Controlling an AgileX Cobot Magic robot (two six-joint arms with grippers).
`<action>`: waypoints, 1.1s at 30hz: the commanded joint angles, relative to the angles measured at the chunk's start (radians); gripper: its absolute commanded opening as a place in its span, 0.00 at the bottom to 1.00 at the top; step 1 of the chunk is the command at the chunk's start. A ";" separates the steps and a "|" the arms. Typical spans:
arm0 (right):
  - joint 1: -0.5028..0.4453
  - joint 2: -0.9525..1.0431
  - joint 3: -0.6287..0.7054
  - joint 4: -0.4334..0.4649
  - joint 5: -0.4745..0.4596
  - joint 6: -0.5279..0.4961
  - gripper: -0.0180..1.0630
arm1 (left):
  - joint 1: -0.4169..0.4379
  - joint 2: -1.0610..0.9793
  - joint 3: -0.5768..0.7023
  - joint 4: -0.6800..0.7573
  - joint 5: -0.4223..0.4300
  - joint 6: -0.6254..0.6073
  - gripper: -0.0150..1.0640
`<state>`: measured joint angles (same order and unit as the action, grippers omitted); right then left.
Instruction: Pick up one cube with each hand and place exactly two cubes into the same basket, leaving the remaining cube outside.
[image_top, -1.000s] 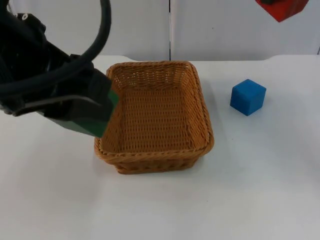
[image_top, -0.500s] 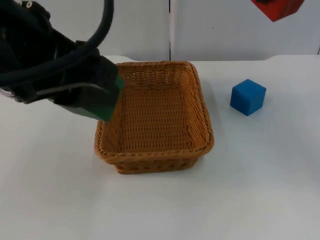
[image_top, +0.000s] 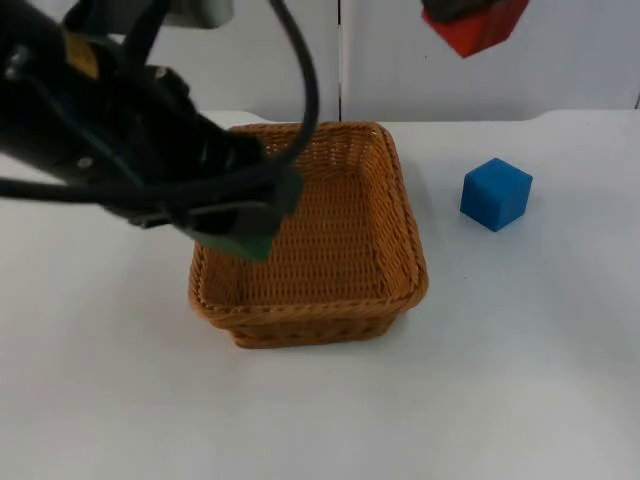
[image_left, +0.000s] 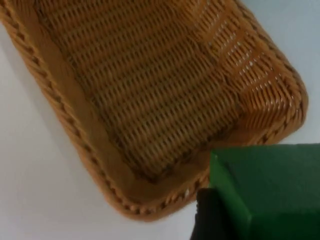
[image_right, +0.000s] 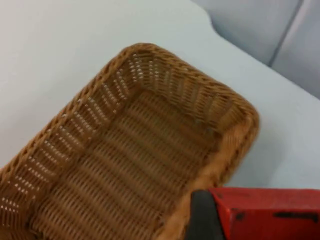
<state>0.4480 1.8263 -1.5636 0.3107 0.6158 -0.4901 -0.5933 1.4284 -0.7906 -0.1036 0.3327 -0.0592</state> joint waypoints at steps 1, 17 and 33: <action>0.007 0.051 -0.072 0.013 0.046 0.003 0.02 | 0.002 0.040 -0.053 0.022 -0.010 0.001 0.01; 0.045 0.378 -0.464 0.015 0.132 0.031 0.02 | 0.006 0.335 -0.271 0.097 -0.007 0.053 0.01; 0.076 0.649 -0.637 0.036 0.152 0.067 0.02 | 0.060 0.586 -0.314 0.180 -0.181 0.074 0.01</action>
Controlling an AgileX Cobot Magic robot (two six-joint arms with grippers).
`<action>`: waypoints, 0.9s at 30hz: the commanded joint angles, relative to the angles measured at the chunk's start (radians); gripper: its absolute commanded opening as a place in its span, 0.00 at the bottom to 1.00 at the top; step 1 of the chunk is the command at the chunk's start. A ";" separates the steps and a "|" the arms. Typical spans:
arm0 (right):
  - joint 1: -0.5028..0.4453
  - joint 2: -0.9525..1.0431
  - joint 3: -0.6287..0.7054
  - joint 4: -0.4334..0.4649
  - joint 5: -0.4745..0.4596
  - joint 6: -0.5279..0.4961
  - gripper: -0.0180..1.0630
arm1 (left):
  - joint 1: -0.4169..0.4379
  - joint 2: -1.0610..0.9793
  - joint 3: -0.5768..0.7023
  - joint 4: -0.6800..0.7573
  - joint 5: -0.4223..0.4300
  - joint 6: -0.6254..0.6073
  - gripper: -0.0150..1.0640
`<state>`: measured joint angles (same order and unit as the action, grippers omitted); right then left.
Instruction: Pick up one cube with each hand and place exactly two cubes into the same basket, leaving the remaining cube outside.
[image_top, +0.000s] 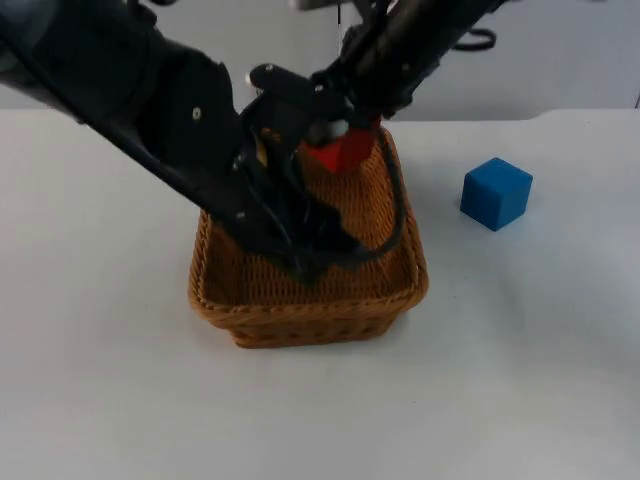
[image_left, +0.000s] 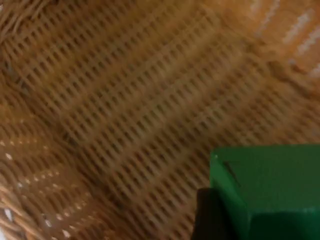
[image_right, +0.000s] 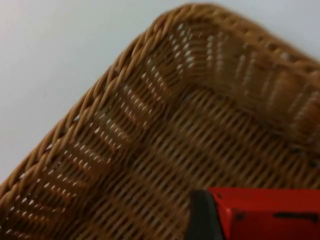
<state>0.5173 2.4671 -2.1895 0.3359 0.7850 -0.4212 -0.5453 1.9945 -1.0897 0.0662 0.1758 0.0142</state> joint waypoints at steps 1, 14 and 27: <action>0.007 0.021 -0.013 0.011 -0.020 -0.002 0.02 | 0.023 0.031 -0.015 0.010 -0.032 0.000 0.01; 0.007 0.076 -0.013 0.023 -0.040 -0.002 0.02 | 0.039 0.073 -0.015 0.021 -0.076 0.000 0.01; 0.007 0.076 -0.013 0.034 -0.042 -0.013 0.20 | 0.039 0.073 -0.015 0.012 -0.075 0.000 0.04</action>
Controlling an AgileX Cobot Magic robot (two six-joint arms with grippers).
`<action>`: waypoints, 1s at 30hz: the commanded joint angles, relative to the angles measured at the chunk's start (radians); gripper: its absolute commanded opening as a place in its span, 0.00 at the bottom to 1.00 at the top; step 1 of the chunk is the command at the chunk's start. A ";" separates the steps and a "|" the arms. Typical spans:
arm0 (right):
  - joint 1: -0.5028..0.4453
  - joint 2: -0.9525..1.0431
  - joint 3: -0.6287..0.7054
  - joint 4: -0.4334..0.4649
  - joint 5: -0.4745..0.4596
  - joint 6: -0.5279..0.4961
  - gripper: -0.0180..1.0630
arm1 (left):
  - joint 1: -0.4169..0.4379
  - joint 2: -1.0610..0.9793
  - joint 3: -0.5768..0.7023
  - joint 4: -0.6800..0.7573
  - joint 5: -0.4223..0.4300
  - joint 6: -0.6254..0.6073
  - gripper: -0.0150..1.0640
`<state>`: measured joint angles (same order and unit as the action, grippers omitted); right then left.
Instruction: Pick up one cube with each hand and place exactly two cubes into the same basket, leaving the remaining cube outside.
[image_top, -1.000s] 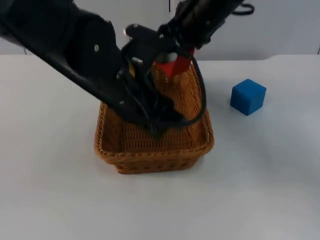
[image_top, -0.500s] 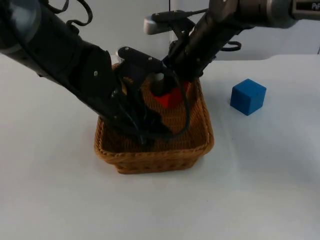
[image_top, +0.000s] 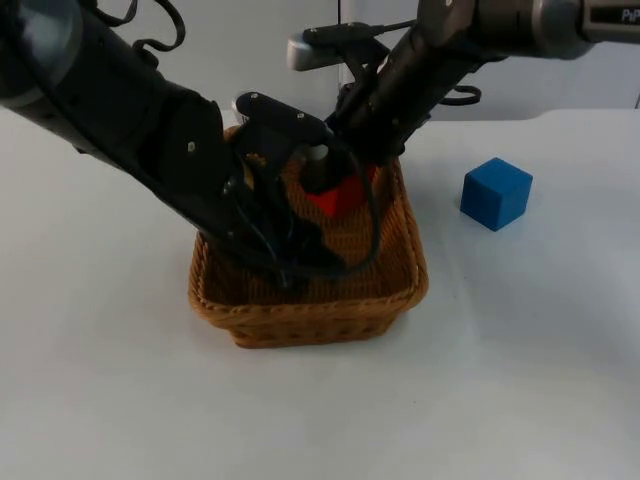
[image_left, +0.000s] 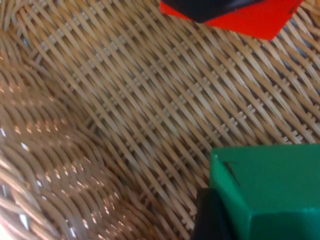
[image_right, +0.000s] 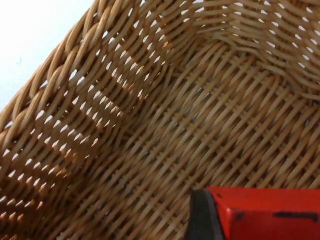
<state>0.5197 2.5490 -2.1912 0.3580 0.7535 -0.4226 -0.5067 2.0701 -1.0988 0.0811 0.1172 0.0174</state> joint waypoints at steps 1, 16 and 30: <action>0.005 -0.006 -0.012 0.012 -0.011 -0.012 0.20 | 0.000 -0.003 -0.006 -0.003 -0.017 -0.003 0.04; 0.003 -0.013 -0.012 0.014 -0.016 0.000 0.69 | 0.000 -0.018 -0.006 -0.003 -0.019 -0.003 0.76; 0.003 -0.206 -0.012 -0.042 -0.013 -0.004 0.69 | 0.000 -0.210 -0.006 0.009 0.061 -0.003 0.77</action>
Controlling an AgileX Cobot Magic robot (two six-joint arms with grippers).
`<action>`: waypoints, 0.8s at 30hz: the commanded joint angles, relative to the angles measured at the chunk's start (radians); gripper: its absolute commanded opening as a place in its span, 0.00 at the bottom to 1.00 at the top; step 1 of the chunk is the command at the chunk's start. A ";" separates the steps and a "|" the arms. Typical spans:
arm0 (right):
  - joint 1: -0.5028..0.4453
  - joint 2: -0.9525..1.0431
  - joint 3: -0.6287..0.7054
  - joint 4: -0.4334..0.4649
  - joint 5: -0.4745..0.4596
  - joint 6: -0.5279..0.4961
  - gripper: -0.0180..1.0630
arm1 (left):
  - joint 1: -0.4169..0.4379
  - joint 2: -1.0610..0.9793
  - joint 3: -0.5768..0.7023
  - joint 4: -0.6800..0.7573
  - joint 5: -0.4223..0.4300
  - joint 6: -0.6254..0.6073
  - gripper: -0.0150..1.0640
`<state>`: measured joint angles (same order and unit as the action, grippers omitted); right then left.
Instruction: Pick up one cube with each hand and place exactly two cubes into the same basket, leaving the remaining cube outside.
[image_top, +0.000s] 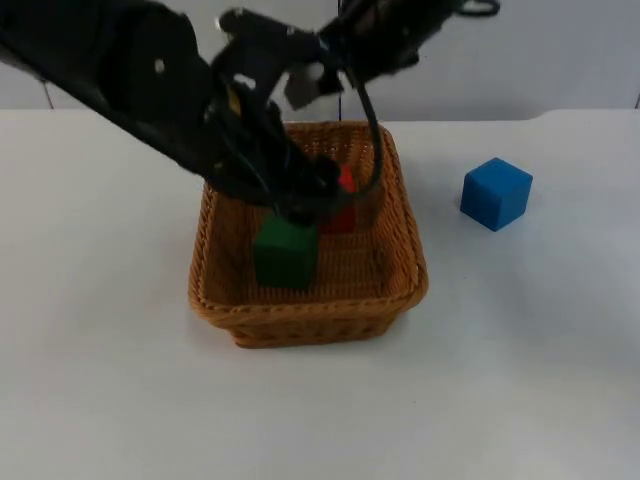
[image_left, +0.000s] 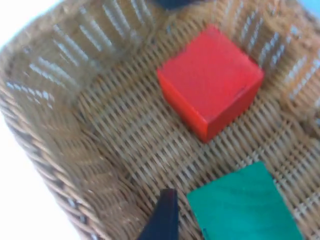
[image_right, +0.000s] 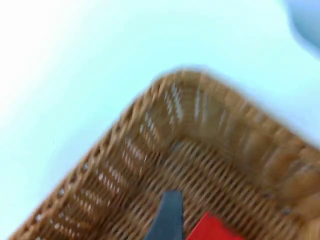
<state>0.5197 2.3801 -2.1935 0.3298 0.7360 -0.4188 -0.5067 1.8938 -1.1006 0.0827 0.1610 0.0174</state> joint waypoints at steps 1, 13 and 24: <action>0.003 -0.061 -0.009 -0.014 0.010 -0.008 0.69 | 0.000 -0.061 -0.004 0.008 0.030 -0.003 0.77; 0.003 -0.256 -0.009 -0.014 0.136 -0.001 0.69 | 0.000 -0.338 -0.004 0.041 0.141 -0.003 0.77; 0.003 -0.330 -0.009 -0.006 0.249 0.037 0.69 | 0.000 -0.473 -0.004 0.039 0.216 -0.017 0.77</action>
<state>0.5197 2.0691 -2.1981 0.3208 0.9699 -0.3870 -0.5067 1.4346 -1.1006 0.1195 0.3649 0.0139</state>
